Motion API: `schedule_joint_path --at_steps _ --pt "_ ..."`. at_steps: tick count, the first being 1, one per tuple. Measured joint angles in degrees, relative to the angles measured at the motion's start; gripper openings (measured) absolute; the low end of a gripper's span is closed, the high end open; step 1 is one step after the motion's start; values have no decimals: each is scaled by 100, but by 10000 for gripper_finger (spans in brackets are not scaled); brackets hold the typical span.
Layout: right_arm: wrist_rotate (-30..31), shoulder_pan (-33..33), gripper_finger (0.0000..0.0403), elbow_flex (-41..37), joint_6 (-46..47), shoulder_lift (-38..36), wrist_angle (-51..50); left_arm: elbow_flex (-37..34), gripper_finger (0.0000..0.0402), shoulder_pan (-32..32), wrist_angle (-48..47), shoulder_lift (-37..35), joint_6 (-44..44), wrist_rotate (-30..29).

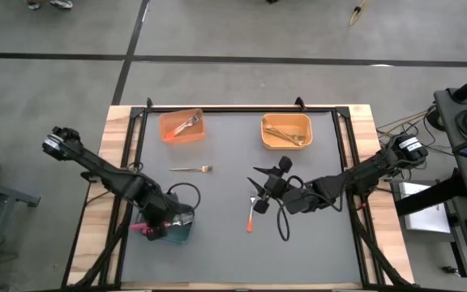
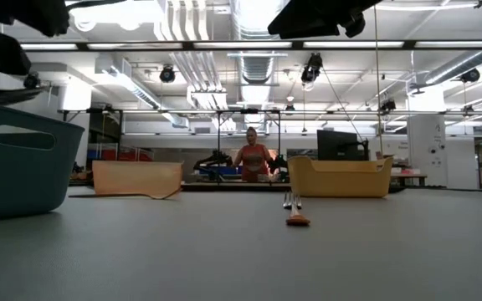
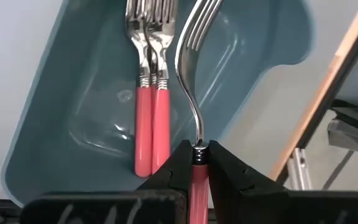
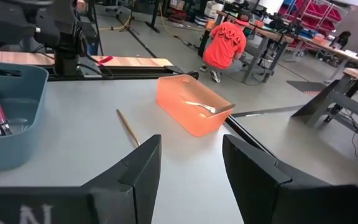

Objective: Sort silverware by color (type)
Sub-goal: Put the pink fork into the blue bin

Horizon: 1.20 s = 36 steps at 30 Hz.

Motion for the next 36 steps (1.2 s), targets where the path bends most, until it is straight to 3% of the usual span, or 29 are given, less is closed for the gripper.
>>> schedule_joint_path --at_steps 18,36 --pt "0 0 157 -2 -18 9 -3 -335 15 2 504 53 7 -57" --pt "0 0 158 -4 0 9 -126 -340 16 6 641 1196 304 -220"
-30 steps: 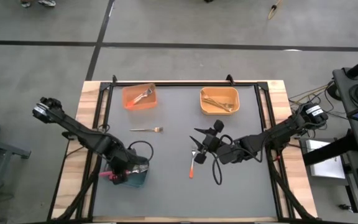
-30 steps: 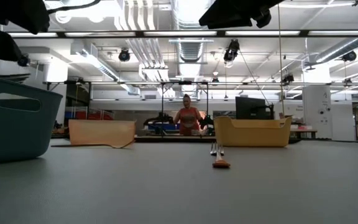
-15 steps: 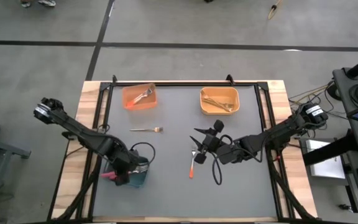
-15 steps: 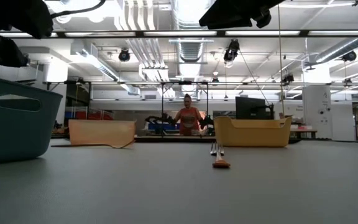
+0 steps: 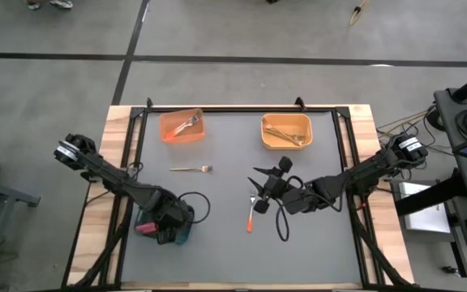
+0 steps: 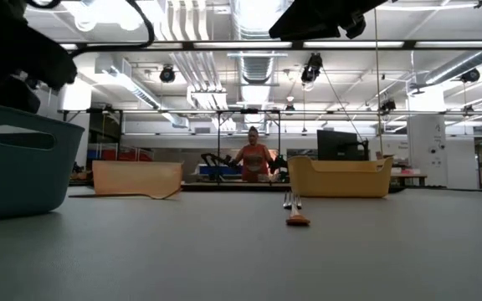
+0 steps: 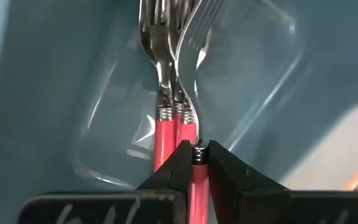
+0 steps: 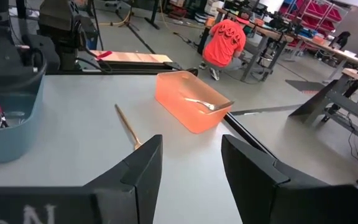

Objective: Sort silverware by color (type)
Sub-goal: Put the pink fork into the blue bin, then put the gold fork into the yellow bin

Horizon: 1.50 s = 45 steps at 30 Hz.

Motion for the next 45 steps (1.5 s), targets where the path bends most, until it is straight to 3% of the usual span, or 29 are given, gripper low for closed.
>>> schedule_joint_path --at_steps 16,24,33,45 --pt "0 0 156 -2 -7 0 -18 2 72 0 -15 265 77 -281" --pt "17 -58 155 -2 -105 0 -18 225 78 0 -44 253 -139 -304" --pt "20 -74 150 -2 4 0 -1 445 83 -26 -272 249 12 -744" --pt "20 -76 155 55 -10 0 2 446 163 -26 -754 186 230 -778"
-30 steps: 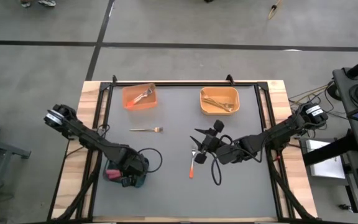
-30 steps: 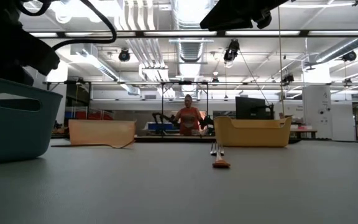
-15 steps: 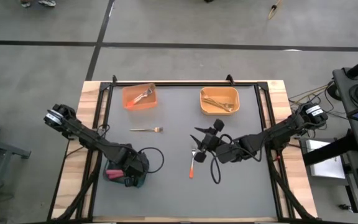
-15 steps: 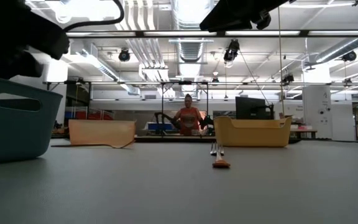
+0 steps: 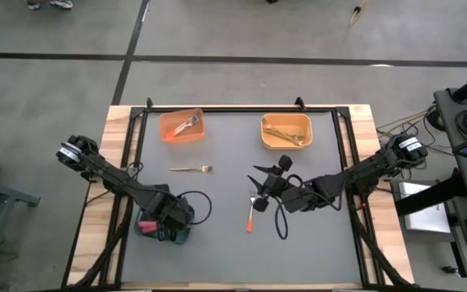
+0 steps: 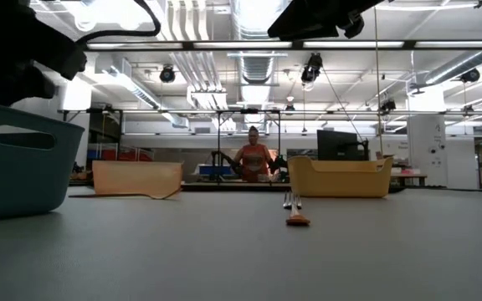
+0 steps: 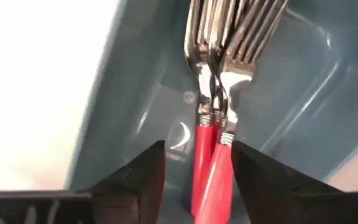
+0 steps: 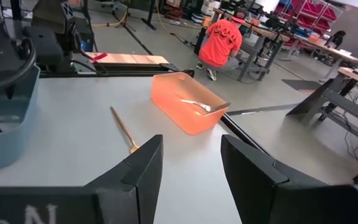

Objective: Sort silverware by color (type)
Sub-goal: Put the gold fork into the yellow bin

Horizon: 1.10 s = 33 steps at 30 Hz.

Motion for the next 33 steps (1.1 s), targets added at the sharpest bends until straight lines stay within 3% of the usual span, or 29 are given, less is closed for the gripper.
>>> schedule_joint_path --at_steps 14,25,33 --pt "2 -298 155 2 -142 0 -1 0 180 175 630 -288 404 -1198" --pt "4 -905 155 9 -929 0 -144 0 172 1313 967 -659 1686 -1475" --pt "-44 -1836 150 9 -1620 -29 -185 0 164 2368 1469 -864 2725 -1466"
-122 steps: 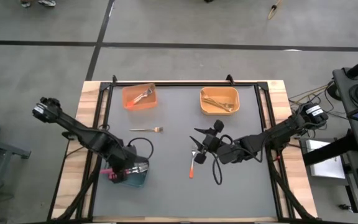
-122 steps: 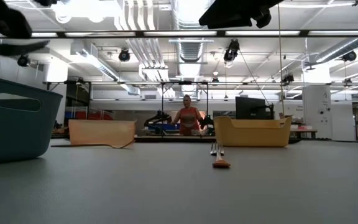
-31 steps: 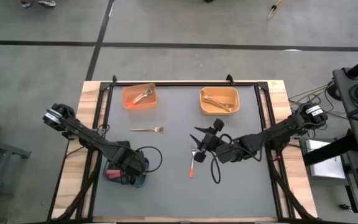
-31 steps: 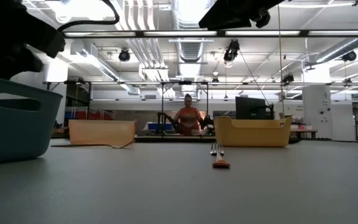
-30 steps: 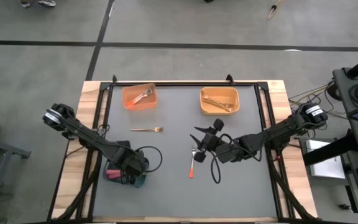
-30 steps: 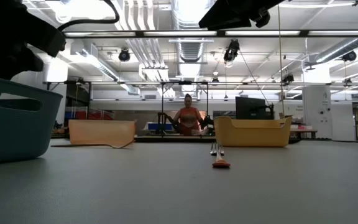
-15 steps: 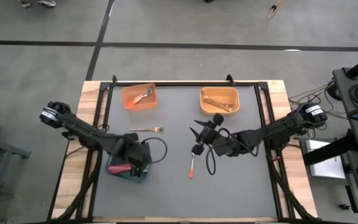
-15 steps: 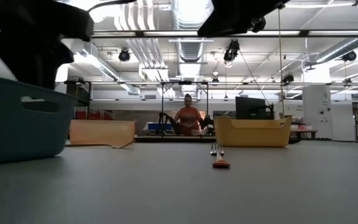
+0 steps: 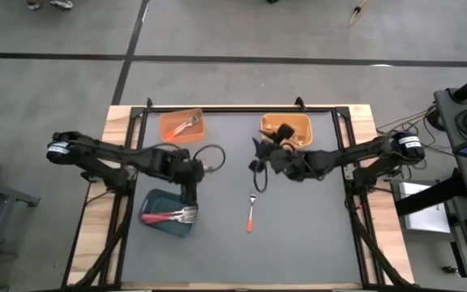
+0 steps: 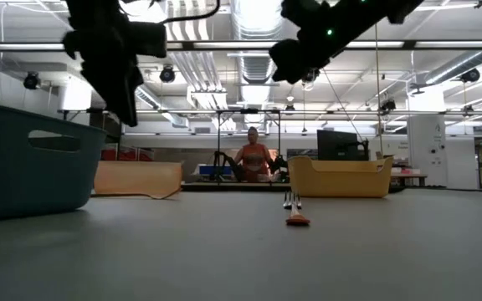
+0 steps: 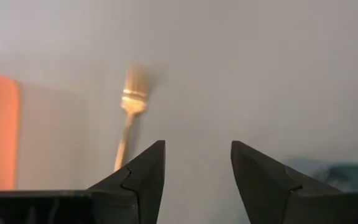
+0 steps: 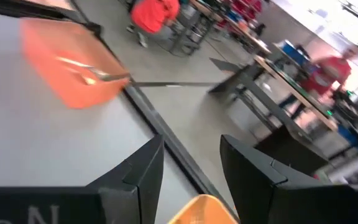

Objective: Sort silverware by color (type)
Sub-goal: Put the gold fork into the yellow bin

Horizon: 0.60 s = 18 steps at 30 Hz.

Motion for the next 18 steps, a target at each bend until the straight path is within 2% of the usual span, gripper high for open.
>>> schedule_joint_path --at_steps 4,6,9,14,18 --pt "-35 -240 145 0 167 -45 -105 -2 164 445 135 -5 340 -33" --pt "-188 -247 144 0 332 -111 -457 -2 164 616 292 18 452 -258" --pt "-600 -238 144 0 866 -307 -1239 -2 164 862 445 54 741 -481" --pt "-1473 -239 144 -5 1894 -713 -2673 -2 171 1211 644 56 1309 -401" --pt "-1809 -238 146 -71 2298 -922 -3257 -2 186 1515 678 68 1678 -345"
